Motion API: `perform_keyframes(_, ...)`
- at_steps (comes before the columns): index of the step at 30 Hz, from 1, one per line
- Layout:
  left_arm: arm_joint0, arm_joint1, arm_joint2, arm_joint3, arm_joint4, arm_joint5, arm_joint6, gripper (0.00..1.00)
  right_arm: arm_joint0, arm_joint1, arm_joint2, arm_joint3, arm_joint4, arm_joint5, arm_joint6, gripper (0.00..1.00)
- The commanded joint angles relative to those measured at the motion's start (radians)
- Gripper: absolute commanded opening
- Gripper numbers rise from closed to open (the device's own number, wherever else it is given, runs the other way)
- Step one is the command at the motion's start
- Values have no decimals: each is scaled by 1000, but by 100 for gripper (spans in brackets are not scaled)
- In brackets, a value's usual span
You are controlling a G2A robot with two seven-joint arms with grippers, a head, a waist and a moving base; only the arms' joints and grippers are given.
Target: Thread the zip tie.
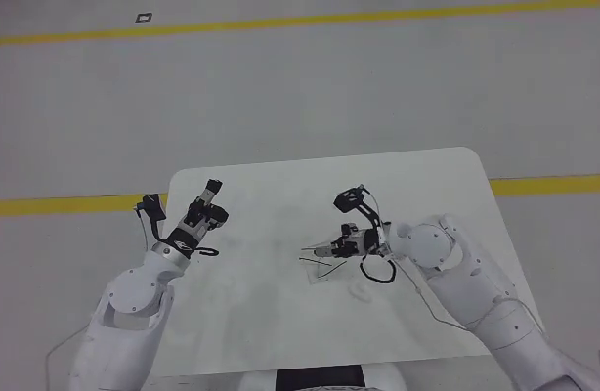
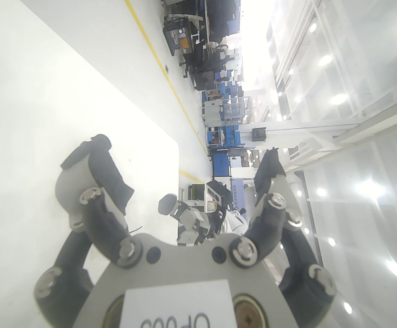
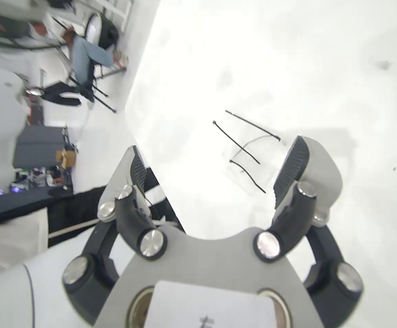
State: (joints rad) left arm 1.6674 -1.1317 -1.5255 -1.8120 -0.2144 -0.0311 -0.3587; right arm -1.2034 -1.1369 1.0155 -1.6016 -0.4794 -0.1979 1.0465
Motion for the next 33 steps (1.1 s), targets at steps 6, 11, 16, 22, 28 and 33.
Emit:
perform_keyframes(6, 0, 0, 0, 0, 0, 0, 0, 100, 107, -24, -153, 41, -122, -73, 76, 100)
perform_keyframes(11, 0, 0, 0, 0, 0, 0, 0, 100, 107, -24, -153, 41, -122, -73, 76, 100)
perform_keyframes(16, 0, 0, 0, 0, 0, 0, 0, 100, 110, -24, -163, 36, -133, -92, 81, 100)
perform_keyframes(22, 0, 0, 0, 0, 0, 0, 0, 100, 206, -45, -267, 87, -154, -142, 150, 100)
perform_keyframes(28, 0, 0, 0, 0, 0, 0, 0, 100, 321, -76, -395, 168, -144, -142, 156, 100)
perform_keyframes(33, 0, 0, 0, 0, 0, 0, 0, 100, 326, -78, -402, 172, -147, -142, 156, 100)
